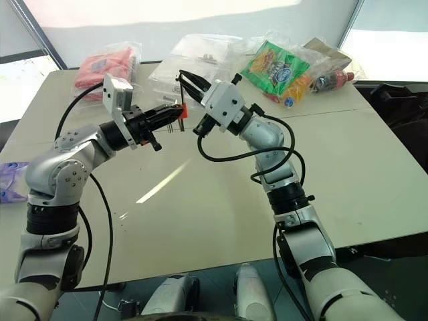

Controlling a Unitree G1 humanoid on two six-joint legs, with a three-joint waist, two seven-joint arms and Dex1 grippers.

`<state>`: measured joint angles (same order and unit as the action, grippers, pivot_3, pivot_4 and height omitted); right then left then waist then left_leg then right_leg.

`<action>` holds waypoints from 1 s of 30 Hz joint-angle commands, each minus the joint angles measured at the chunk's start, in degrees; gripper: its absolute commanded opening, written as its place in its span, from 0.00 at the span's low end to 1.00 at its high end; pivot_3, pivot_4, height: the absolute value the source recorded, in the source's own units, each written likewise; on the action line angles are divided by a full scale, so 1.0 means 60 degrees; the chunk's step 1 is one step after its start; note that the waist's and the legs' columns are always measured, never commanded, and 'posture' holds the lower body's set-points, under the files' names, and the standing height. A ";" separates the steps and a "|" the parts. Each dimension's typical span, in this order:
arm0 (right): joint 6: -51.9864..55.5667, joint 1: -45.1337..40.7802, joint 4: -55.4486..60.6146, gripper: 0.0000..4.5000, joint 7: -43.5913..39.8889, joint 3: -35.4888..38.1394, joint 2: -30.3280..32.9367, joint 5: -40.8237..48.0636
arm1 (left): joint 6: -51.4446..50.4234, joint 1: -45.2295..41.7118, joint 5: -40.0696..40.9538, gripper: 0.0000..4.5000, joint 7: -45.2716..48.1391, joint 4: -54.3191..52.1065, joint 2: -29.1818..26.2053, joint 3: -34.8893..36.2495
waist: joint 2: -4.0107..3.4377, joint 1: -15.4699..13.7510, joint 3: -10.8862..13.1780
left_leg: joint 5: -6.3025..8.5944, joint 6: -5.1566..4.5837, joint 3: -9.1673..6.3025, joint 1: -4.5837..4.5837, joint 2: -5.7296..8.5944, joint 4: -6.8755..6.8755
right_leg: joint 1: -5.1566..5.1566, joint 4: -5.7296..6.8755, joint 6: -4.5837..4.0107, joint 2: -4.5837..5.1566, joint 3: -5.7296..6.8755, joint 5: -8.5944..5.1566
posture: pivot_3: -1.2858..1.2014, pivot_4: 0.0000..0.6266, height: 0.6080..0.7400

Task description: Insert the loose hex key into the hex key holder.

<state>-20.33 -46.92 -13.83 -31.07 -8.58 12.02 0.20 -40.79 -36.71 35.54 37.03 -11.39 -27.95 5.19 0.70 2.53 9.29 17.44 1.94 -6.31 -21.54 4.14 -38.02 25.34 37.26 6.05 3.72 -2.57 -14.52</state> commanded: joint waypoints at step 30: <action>0.7843 0.5932 0.5038 0.58 -0.4142 0.1965 0.4827 0.4599 | -0.0407 0.0358 0.0444 0.00 -0.0274 0.0047 0.1432 -0.0443 | -0.0001 -0.0329 0.0002 | 0.0028 -0.0050 0.0005 0.0012 0.0002 -0.0025 | -0.0041 -0.0015 0.0000 0.0002 -0.0003 -0.0001 | 0.52 0.24 1.00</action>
<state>25.73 -10.61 13.81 -55.92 0.76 40.54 25.25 -42.64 -34.26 36.60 35.81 -10.70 -19.98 2.73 0.70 0.56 9.30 17.61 1.63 -6.28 -21.47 4.14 -38.16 25.10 37.17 6.05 3.73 -2.59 -14.52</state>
